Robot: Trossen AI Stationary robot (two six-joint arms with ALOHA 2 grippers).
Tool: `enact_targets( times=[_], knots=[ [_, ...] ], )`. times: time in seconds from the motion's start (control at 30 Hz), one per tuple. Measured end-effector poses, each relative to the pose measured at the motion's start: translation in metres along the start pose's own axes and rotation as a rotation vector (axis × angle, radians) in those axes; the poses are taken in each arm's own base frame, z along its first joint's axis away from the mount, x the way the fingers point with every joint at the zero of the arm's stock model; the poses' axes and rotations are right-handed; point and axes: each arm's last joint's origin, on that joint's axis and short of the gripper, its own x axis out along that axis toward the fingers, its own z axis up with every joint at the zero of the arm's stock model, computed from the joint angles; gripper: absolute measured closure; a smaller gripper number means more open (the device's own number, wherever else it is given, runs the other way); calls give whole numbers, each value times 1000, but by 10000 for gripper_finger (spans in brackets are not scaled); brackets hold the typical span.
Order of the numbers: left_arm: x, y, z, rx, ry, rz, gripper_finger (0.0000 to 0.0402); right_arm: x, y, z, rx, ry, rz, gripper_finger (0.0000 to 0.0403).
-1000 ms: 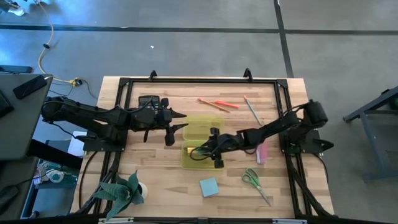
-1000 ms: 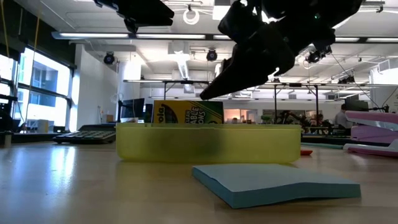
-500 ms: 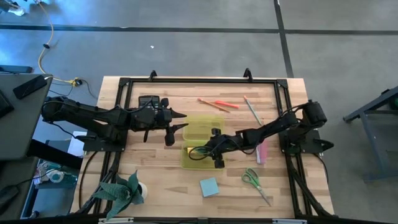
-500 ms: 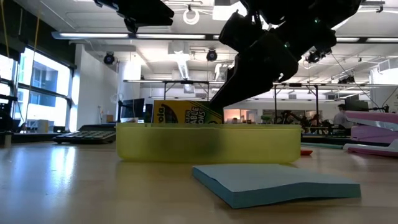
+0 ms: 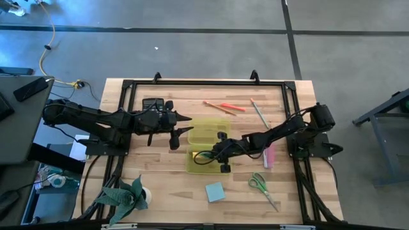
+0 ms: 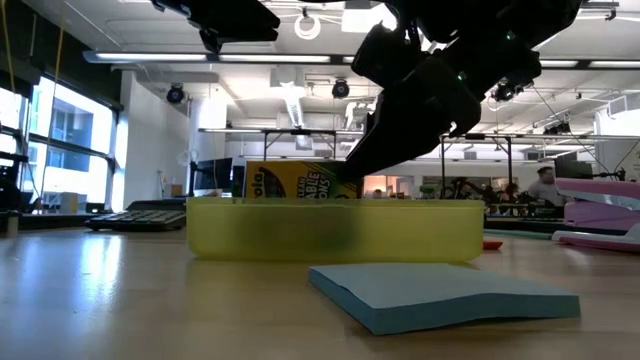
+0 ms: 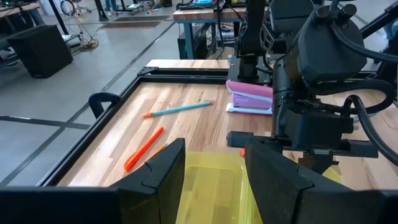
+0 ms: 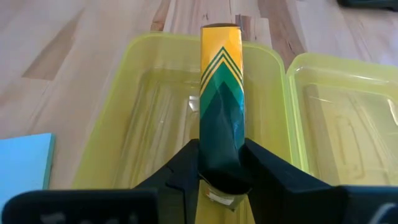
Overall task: Pack school essentials
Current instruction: Put the orange crayon box into the yellow supply box
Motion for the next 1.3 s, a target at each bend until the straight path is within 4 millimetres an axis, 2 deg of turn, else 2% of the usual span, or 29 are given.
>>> enact_targets(
  times=[0.2,0.5,0.77,0.87,1.0,1.3],
  knots=[
    [0,0,0,0,0,0,245,-8,-1,5,25,-11,0,309],
    [0,0,0,0,1,0,245,-38,-12,21,124,-38,7,309],
    [0,0,-1,2,7,0,245,-57,-36,27,359,-17,179,309],
    [0,0,-1,2,8,0,245,-57,-46,26,455,1,253,309],
    [0,0,-1,2,8,0,245,-47,-55,19,573,55,303,309],
    [0,0,-1,3,9,0,245,-22,-57,12,728,70,393,309]
  ],
)
